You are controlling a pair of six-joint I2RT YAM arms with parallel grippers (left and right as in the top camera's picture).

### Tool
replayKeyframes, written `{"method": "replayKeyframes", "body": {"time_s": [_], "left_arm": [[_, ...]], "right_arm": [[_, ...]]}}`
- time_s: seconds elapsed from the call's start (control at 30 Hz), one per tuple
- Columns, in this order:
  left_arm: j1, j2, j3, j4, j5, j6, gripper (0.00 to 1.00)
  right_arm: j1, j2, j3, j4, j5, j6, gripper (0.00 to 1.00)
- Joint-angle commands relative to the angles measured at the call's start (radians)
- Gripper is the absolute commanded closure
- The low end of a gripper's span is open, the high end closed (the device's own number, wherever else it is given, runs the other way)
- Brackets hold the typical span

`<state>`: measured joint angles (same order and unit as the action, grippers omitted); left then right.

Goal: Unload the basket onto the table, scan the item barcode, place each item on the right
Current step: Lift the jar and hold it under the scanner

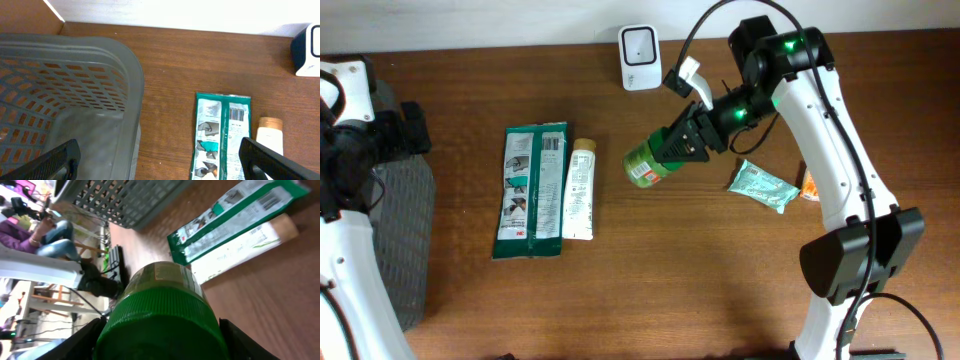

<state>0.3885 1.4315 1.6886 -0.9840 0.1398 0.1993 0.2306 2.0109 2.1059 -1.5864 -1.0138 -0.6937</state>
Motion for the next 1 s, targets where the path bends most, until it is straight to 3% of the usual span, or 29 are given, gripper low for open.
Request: {"method": "replayKeyframes", "body": {"time_s": [0.0, 0.2, 0.37, 0.53, 0.87, 0.97], "left_arm": [[0.005, 0.000, 0.003, 0.001, 0.010, 0.016, 0.01], [0.005, 0.000, 0.003, 0.001, 0.010, 0.016, 0.01], [0.005, 0.000, 0.003, 0.001, 0.010, 0.016, 0.01], [0.005, 0.000, 0.003, 0.001, 0.011, 0.016, 0.01], [0.005, 0.000, 0.003, 0.001, 0.011, 0.016, 0.01], [0.005, 0.000, 0.003, 0.001, 0.010, 0.016, 0.01]], "right_arm": [[0.031, -0.026, 0.020, 0.103, 0.129, 0.144, 0.41], [0.146, -0.019, 0.019, 0.358, 0.648, 0.390, 0.41], [0.225, 0.037, 0.019, 0.617, 1.039, 0.407, 0.46], [0.240, 0.128, 0.019, 0.888, 1.182, 0.243, 0.47], [0.225, 0.335, 0.019, 1.437, 1.267, -0.278, 0.50], [0.218, 0.382, 0.018, 1.544, 1.277, -0.354, 0.49]]}}
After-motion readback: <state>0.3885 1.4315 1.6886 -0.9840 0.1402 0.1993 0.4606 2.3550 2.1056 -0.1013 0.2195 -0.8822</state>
